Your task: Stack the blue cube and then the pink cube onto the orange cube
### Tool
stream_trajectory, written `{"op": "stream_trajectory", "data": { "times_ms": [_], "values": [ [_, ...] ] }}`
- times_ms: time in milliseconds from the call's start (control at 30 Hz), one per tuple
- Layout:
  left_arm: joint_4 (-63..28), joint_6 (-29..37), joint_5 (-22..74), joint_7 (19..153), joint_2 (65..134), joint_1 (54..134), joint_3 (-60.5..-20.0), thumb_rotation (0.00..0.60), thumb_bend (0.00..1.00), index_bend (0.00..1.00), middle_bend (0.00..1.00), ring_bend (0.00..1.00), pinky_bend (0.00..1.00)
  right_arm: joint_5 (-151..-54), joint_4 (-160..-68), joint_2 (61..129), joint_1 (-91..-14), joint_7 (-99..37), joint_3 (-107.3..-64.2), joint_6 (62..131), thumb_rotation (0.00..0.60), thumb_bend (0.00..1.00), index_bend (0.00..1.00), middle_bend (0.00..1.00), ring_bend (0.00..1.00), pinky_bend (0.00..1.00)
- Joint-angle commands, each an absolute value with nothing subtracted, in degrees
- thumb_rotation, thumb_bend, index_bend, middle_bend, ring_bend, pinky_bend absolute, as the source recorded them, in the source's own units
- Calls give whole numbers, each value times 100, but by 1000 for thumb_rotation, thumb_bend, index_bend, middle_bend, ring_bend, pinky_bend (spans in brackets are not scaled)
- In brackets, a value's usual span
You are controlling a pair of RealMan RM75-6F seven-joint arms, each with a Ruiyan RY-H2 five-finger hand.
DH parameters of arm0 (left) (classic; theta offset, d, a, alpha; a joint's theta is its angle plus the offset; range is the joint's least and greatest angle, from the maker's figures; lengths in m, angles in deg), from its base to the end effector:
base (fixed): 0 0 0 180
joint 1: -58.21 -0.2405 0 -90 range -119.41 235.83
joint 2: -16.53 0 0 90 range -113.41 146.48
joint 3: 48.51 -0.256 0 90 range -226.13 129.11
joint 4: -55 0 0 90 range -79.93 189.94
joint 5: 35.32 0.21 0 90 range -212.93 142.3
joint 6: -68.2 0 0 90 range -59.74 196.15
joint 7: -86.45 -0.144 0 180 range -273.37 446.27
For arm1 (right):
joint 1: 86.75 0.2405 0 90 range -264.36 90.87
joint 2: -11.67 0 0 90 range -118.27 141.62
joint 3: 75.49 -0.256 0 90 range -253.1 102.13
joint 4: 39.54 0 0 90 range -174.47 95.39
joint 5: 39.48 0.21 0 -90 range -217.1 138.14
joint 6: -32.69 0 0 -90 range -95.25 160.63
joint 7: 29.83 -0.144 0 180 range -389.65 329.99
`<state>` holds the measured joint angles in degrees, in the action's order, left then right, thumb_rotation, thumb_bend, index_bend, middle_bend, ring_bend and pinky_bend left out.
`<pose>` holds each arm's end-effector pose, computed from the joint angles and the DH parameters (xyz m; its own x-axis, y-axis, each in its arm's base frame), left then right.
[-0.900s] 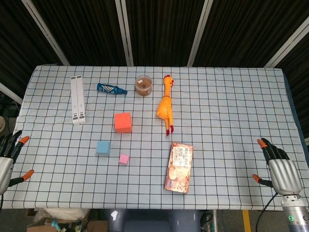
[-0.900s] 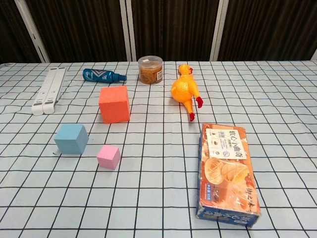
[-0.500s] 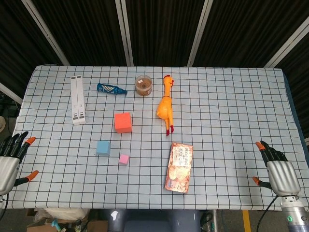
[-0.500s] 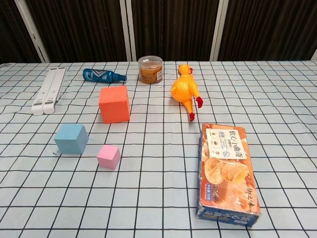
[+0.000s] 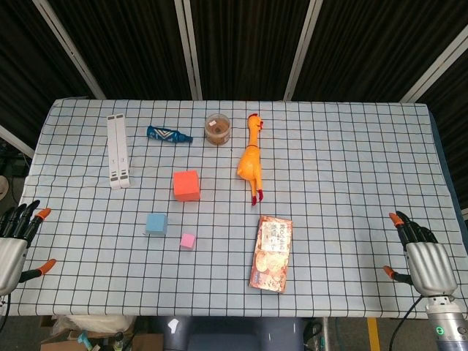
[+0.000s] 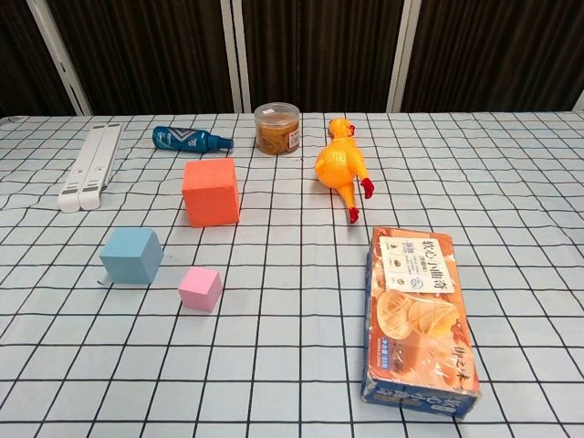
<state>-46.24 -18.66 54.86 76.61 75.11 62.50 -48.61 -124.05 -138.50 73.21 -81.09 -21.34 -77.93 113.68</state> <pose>-0.2818 0.1650 0.1691 0.5026 0.0176 0.8643 0.8626 -0.0772 -0.5000 -0.2960 -0.1814 0.1533 0.4640 -0.0807 0.8821 -0.8856 -0.0173 0.4642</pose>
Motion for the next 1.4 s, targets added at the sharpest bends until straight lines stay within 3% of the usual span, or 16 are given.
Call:
{"op": "stream_trajectory", "data": {
  "times_ms": [33,567,633,733,800,900,1067,1133,1267,1400],
  "values": [
    [-4623,-1867,5504,7678,7499,6246,-4872,600,0,108,0,0,49,-12410,-13854,7319,-8106,-2131,-7787,11361,600,129,44,91,179,213],
    [-4609,-1782,5539,7718,7517,6295,-4868,600,0,108,26,15,56,-12395,-13918,7246,-8159,-2133,-7760,11404,600,129,44,91,178,213],
    [-4609,-1771,5538,7721,7515,6299,-4870,600,0,108,81,58,90,-12391,-13924,7235,-8164,-2136,-7757,11402,600,129,44,91,178,213],
    [-4593,-1774,5566,7688,7537,6311,-4863,600,0,116,346,232,256,-12371,-13928,7223,-8171,-2150,-7761,11405,600,129,44,91,178,213],
    [-4544,-1826,5632,7666,7584,6322,-4841,600,0,175,656,464,480,-12359,-13930,7217,-8172,-2159,-7761,11397,600,129,44,91,178,213],
    [-4398,-1962,5806,7656,7710,6338,-4805,600,0,337,890,692,738,-12342,-13933,7203,-8170,-2174,-7758,11375,600,129,44,91,178,213],
    [-4176,-1960,5982,7919,7920,6454,-4764,600,0,485,949,757,834,-12309,-13933,7180,-8175,-2232,-7765,11361,600,129,44,91,178,213],
    [-3982,-1883,5950,8099,8068,6598,-4638,600,0,489,951,759,843,-12302,-13937,7168,-8171,-2246,-7759,11337,600,129,44,91,178,213],
    [-4051,-1154,5521,7918,8009,6941,-4500,600,0,400,951,759,854,-12329,-13949,7182,-8142,-2251,-7750,11291,600,129,44,91,178,213],
    [-4509,-321,5007,7704,7780,7371,-4309,600,0,225,946,759,862,-12356,-13974,7179,-8127,-2229,-7731,11258,600,129,44,91,178,213]
  ]
}}
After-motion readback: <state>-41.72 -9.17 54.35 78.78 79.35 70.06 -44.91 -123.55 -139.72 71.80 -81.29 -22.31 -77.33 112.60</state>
